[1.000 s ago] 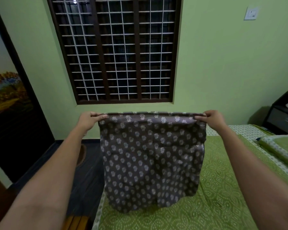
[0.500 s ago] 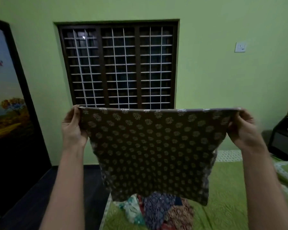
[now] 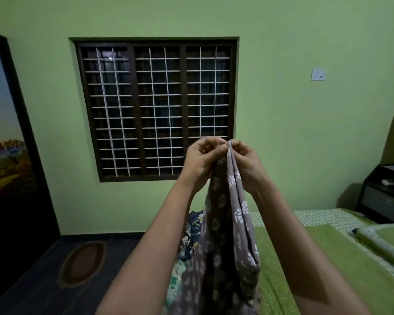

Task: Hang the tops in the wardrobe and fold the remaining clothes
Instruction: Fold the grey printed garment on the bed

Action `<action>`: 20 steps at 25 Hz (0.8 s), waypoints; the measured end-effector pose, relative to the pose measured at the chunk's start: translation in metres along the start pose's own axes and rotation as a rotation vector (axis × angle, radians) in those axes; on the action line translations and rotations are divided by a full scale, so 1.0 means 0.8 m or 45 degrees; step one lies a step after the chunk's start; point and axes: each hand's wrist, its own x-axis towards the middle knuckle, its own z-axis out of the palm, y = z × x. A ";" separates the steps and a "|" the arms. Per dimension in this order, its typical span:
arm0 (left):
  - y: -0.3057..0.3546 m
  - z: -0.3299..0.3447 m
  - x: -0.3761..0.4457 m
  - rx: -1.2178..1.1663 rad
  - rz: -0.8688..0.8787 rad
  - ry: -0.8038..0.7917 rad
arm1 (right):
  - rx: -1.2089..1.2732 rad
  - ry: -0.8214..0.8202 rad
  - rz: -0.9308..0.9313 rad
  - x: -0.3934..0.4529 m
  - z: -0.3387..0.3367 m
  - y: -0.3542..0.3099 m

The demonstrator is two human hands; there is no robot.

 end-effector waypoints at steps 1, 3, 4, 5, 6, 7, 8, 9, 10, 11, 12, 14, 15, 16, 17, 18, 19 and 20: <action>-0.002 0.001 -0.002 0.002 0.006 -0.018 | 0.010 0.007 -0.002 -0.001 0.001 0.001; -0.002 0.004 -0.003 -0.011 -0.017 -0.021 | 0.051 0.007 0.006 -0.005 0.004 0.000; -0.003 0.003 -0.002 0.004 -0.050 -0.021 | 0.073 0.004 0.021 -0.006 0.004 -0.001; -0.004 0.001 0.000 0.041 -0.093 -0.010 | 0.063 0.001 0.038 -0.006 0.003 -0.004; -0.004 -0.001 0.000 0.090 -0.137 0.004 | 0.003 -0.001 0.060 -0.006 0.000 -0.006; -0.004 -0.004 0.000 0.139 -0.168 0.019 | -0.099 -0.003 0.081 -0.005 -0.003 -0.007; -0.005 -0.005 -0.001 0.180 -0.188 0.049 | -0.231 0.003 0.099 -0.006 -0.006 -0.008; -0.006 -0.007 -0.002 0.212 -0.198 0.087 | -0.378 0.029 0.109 -0.008 -0.009 -0.009; -0.009 -0.010 -0.003 0.259 -0.189 0.133 | -0.514 0.067 0.103 -0.012 -0.010 -0.012; -0.013 -0.015 -0.003 0.330 -0.160 0.185 | -0.618 0.111 0.082 -0.018 -0.010 -0.014; -0.017 -0.019 -0.003 0.416 -0.115 0.242 | -0.682 0.130 0.055 -0.026 -0.007 -0.018; -0.028 -0.027 -0.001 0.612 -0.028 0.371 | -0.899 0.075 0.037 -0.045 0.003 -0.022; -0.033 -0.029 0.002 0.735 0.004 0.432 | -1.143 0.027 0.041 -0.053 0.006 -0.020; -0.036 -0.029 0.003 0.867 0.029 0.483 | -1.416 -0.018 0.055 -0.060 0.009 -0.014; -0.037 -0.028 0.004 0.983 0.044 0.522 | -1.644 -0.044 0.063 -0.064 0.011 -0.005; -0.038 -0.027 0.005 1.052 0.051 0.542 | -1.802 -0.051 0.081 -0.068 0.012 0.005; -0.038 -0.026 0.005 1.087 0.058 0.552 | -1.914 -0.062 0.135 -0.071 0.012 0.014; -0.037 -0.027 0.004 1.114 0.071 0.561 | -2.007 -0.101 0.238 -0.075 0.009 0.023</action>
